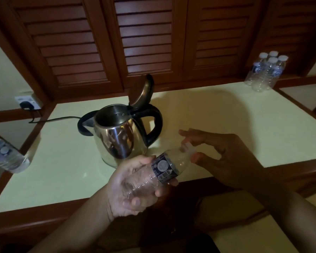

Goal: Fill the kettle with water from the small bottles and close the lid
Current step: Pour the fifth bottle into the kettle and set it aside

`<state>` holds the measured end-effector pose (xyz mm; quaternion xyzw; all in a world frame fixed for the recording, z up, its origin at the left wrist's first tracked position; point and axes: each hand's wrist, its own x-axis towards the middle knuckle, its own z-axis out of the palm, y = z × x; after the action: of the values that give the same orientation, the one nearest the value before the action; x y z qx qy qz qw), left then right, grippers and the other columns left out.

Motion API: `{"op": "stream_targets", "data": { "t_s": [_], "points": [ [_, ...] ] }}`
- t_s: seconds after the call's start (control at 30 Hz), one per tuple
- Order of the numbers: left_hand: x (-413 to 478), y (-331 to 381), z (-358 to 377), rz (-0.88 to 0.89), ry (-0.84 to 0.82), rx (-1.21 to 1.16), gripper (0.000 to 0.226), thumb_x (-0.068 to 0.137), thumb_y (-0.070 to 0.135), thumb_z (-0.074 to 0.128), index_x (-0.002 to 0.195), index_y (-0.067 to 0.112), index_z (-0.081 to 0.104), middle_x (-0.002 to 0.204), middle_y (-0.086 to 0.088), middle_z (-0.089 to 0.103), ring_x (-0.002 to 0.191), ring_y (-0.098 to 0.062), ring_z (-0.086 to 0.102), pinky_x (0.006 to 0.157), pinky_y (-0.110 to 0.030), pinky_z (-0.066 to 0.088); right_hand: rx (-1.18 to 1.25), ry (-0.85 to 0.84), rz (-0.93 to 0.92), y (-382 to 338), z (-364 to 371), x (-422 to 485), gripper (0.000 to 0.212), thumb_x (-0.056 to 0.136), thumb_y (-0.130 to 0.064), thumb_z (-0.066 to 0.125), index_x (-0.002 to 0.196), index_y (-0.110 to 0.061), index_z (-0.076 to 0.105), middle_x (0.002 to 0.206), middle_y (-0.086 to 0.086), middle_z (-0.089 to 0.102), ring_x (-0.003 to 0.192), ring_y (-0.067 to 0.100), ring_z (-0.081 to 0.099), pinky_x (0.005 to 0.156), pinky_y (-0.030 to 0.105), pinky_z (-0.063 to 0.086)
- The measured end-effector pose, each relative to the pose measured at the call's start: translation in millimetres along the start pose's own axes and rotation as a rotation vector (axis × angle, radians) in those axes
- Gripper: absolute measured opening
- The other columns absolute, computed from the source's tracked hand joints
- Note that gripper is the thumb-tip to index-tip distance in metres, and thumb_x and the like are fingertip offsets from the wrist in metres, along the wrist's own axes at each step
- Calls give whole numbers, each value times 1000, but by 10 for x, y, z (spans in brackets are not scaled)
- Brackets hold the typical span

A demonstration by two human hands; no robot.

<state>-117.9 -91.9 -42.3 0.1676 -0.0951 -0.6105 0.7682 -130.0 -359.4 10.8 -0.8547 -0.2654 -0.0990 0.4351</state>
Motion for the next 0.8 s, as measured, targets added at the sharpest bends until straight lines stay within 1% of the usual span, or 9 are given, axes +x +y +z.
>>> {"op": "stream_targets", "data": {
  "t_s": [0.1,0.2,0.3,0.37,0.47,0.53,0.63,0.7,0.8],
  "points": [
    [255,164,15,-26,110,171,62,102,41,57,131,-14,53,93,-24,64,53,-23,69,31,-22,42,-176,129,-103,206,-65,80,50,101,-52,47,86,-10,70,91,3,74,89,16,69,79,25,52],
    [562,332,123,28,345,423,62,98,39,56,127,-15,59,90,-23,63,45,-23,59,29,-20,33,-219,185,-52,426,-186,182,64,105,-51,36,65,-6,58,57,8,55,55,25,54,59,42,43],
    [979,496,220,118,581,616,59,95,32,58,124,-20,59,75,-19,66,36,-24,52,33,-21,34,-86,157,223,742,-421,258,62,101,-52,38,56,-12,52,50,12,53,50,29,56,58,46,48],
    [1314,583,285,160,606,702,49,96,32,58,114,-13,67,73,-16,66,38,-23,53,36,-24,37,11,176,379,945,-631,310,59,98,-54,41,52,-19,53,51,11,57,51,28,61,62,47,53],
    [1863,673,330,264,723,1086,25,98,40,66,86,20,75,64,-6,66,45,-19,58,43,-27,44,-25,228,462,1252,-1003,377,59,103,-51,44,55,-18,55,54,7,60,54,24,62,64,41,53],
    [2241,732,297,344,861,1380,10,94,44,75,95,35,74,73,7,68,58,-11,60,54,-26,45,-110,225,507,1467,-1262,409,55,101,-55,44,67,-15,61,60,5,64,57,17,64,65,36,53],
    [2726,843,158,398,930,1438,44,82,54,82,122,46,67,101,22,70,83,2,69,75,-23,55,-96,258,561,1804,-1653,444,48,97,-60,46,80,-19,64,68,-1,67,61,10,65,65,30,54],
    [2993,923,86,362,902,1507,57,78,60,77,131,46,64,117,20,71,102,1,70,91,-28,57,-21,288,539,2011,-1905,466,38,97,-56,49,85,-24,65,71,-8,68,63,6,64,60,24,53],
    [3368,1047,28,355,901,1561,56,81,56,76,134,40,65,120,18,71,105,2,66,86,-22,50,60,295,449,2266,-2230,511,20,102,-38,52,98,-27,68,76,-16,66,67,0,63,56,13,48]
  ]
}}
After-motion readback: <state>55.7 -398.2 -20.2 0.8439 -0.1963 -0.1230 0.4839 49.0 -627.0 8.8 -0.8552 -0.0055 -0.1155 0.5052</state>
